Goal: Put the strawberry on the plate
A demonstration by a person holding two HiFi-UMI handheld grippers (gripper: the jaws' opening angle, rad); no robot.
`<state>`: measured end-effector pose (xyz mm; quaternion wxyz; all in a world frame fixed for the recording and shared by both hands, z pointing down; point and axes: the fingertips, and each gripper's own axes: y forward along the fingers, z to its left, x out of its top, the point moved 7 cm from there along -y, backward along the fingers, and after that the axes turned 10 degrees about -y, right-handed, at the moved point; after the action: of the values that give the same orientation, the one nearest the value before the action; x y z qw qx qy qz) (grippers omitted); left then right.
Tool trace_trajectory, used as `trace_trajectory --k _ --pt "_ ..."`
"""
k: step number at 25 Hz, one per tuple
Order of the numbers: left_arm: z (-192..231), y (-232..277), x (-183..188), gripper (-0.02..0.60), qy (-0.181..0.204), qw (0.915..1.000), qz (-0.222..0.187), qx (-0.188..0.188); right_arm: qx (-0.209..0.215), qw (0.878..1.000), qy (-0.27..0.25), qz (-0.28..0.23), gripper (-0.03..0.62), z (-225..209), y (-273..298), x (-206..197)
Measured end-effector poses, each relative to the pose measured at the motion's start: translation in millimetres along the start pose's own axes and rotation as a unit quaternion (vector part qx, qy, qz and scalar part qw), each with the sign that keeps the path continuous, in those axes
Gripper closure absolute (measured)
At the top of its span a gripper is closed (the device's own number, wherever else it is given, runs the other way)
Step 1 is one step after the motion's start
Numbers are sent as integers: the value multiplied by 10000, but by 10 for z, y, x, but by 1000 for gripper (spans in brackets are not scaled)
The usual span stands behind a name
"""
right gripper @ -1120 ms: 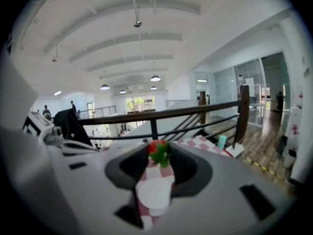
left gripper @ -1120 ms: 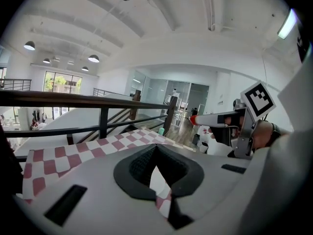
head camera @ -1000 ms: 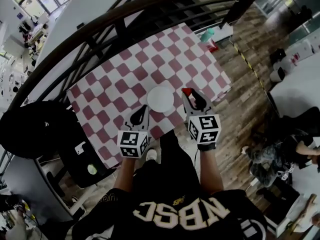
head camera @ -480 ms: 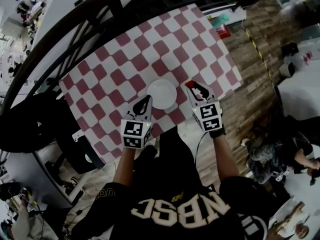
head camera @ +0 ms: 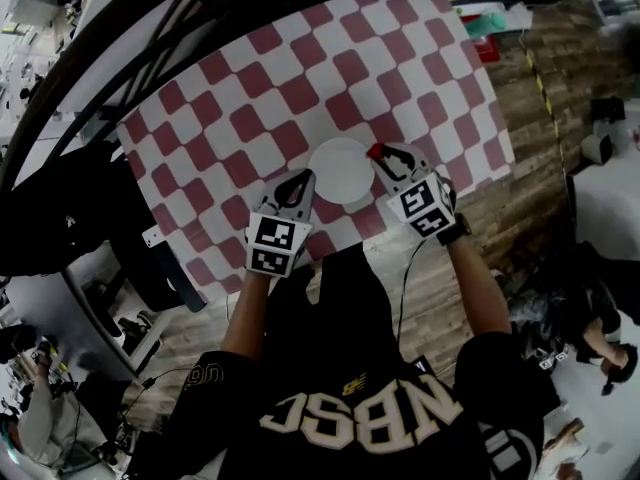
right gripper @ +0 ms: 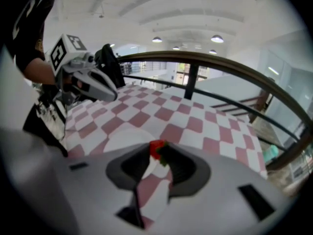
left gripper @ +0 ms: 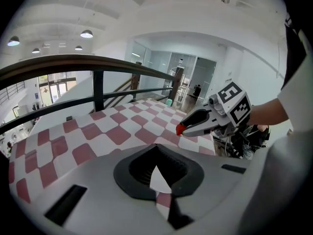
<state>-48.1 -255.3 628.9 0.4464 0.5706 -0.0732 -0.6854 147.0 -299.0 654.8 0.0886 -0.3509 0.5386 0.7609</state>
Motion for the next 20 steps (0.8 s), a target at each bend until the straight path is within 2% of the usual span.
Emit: trace_trajectory --k 4,8,10,12,14,16,20 --pt "119 58 -126 574 72 9997 217 -111 568 9965 -615 52 470 122 231 50" --pt "247 93 -232 574 98 9991 386 -158 1231 9843 -1262 74 470 294 433 82" --pt "300 113 -258 574 88 9989 420 -187 1697 9729 -1569 45 470 390 508 89" --pt "328 115 -296 574 52 9990 414 -167 2294 9532 -1967 -7 470 502 565 89" --pt "357 103 -333 574 42 9991 409 -139 2693 9345 -2329 10 470 577 638 96" --pt "366 83 -373 574 62 9988 463 -174 2855 9251 -2502 114 470 623 701 92" --pt "350 70 -455 574 100 9980 567 -268 2905 9169 -2726 247 470 651 786 55"
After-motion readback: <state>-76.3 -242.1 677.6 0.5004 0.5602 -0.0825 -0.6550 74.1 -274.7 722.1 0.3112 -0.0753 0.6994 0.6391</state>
